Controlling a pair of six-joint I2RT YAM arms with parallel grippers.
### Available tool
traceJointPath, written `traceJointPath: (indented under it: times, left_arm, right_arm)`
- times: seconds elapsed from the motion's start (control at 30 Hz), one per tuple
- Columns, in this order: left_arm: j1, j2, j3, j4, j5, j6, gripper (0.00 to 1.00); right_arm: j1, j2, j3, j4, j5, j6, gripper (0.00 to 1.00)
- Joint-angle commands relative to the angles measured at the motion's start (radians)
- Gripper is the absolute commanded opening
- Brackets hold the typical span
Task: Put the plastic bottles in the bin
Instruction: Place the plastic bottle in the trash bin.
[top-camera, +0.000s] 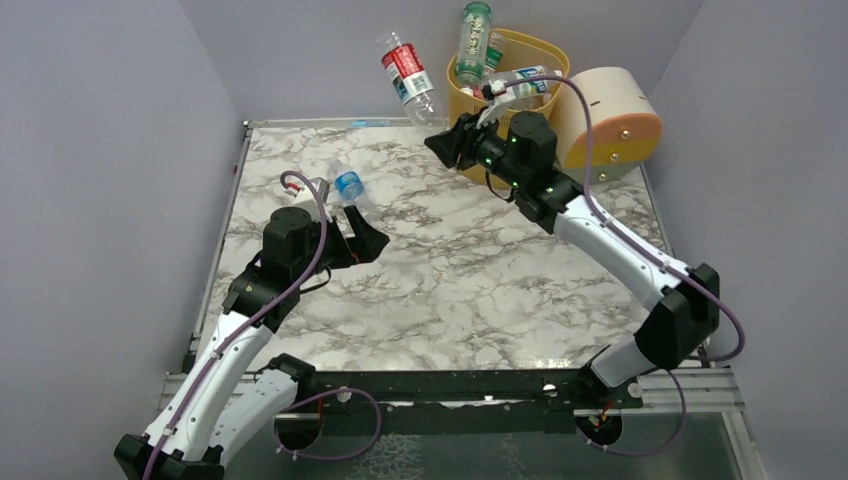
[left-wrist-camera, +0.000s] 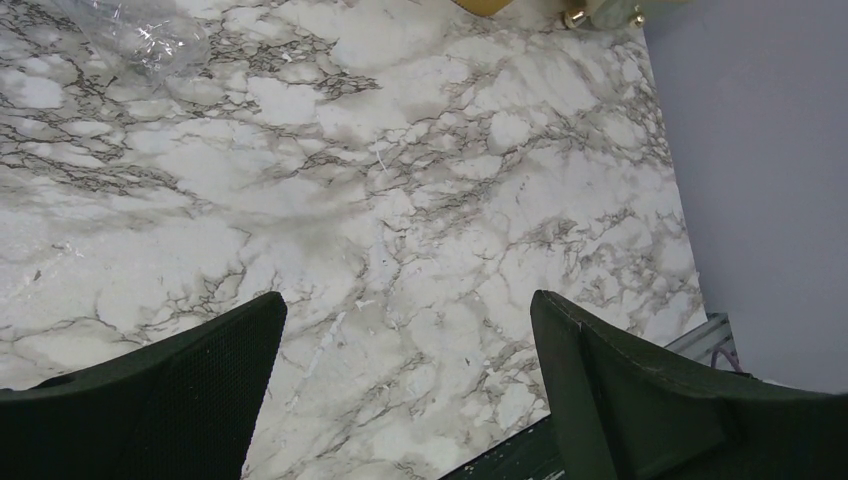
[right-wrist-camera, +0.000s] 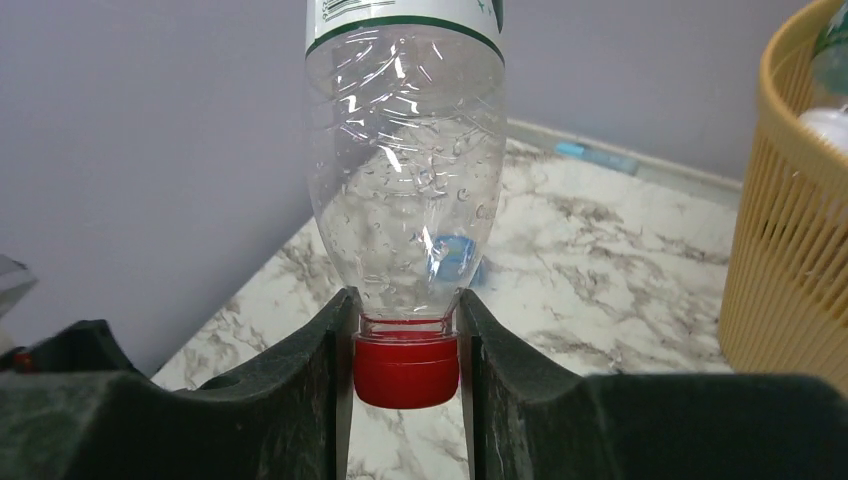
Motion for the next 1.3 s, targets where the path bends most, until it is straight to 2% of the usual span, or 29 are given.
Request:
traceJointPath:
  times: [0.0, 0.17, 0.27, 0.47, 0.67, 0.93, 1.17, 1.27]
  left_arm:
    - [-0.002, -0.018, 0.019, -0.017, -0.023, 0.008, 0.99]
    - [-0.002, -0.012, 0.004, -0.003, -0.022, 0.007, 0.99]
    - [-0.002, -0.010, -0.001, 0.006, -0.021, 0.003, 0.99]
    - [-0.002, -0.016, 0.000, 0.010, -0.023, -0.002, 0.99]
    - [-0.003, -0.011, 0.007, 0.010, -0.024, -0.004, 0.99]
    - [-0.003, -0.002, 0.012, 0.009, -0.025, -0.004, 0.99]
    - [-0.003, 0.012, 0.012, 0.010, -0.027, -0.004, 0.99]
    - [-0.002, 0.019, 0.014, 0.011, -0.025, -0.002, 0.99]
  right_arm:
    - [0.001, -0.094, 0.028, -0.029, 0.030, -0.038, 0.29]
    - [-0.030, -0.066, 0.173, -0.115, 0.121, -0.100, 0.29]
    - [-0.110, -0.016, 0.264, -0.142, 0.107, -0.085, 0.28]
    - [-0.329, 0.108, 0.422, -0.213, -0.028, 0.055, 0.25]
    - [-0.460, 0.214, 0.493, -0.217, -0.121, 0.115, 0.25]
    - [-0.663, 0.337, 0.533, -0.203, -0.472, 0.332, 0.24]
    - [-0.708, 0.403, 0.570, -0.248, -0.593, 0.375, 0.23]
    - [-0.711, 0.416, 0.608, -0.284, -0.564, 0.339, 0.24]
